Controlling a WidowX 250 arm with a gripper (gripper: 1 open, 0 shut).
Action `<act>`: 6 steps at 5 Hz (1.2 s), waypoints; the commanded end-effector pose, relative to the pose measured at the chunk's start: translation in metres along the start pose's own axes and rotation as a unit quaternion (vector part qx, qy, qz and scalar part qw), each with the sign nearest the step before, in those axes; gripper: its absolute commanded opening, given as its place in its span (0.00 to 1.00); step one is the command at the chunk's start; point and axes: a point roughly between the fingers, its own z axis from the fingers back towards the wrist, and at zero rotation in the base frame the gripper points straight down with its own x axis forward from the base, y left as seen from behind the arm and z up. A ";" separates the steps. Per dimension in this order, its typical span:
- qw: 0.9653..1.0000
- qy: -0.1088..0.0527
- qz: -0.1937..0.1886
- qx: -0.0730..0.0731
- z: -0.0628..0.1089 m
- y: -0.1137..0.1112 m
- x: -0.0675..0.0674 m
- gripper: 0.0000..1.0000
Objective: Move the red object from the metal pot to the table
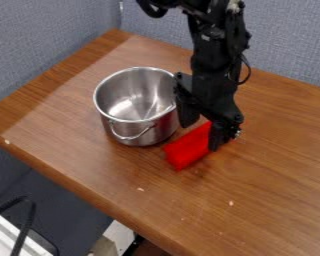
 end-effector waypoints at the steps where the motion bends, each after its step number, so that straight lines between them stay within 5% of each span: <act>1: 1.000 -0.018 -0.009 0.006 0.011 -0.003 0.006 1.00; 3: 0.999 -0.035 -0.003 0.016 0.013 -0.002 0.022 1.00; 6: 0.999 -0.029 0.001 0.017 0.001 0.002 0.032 1.00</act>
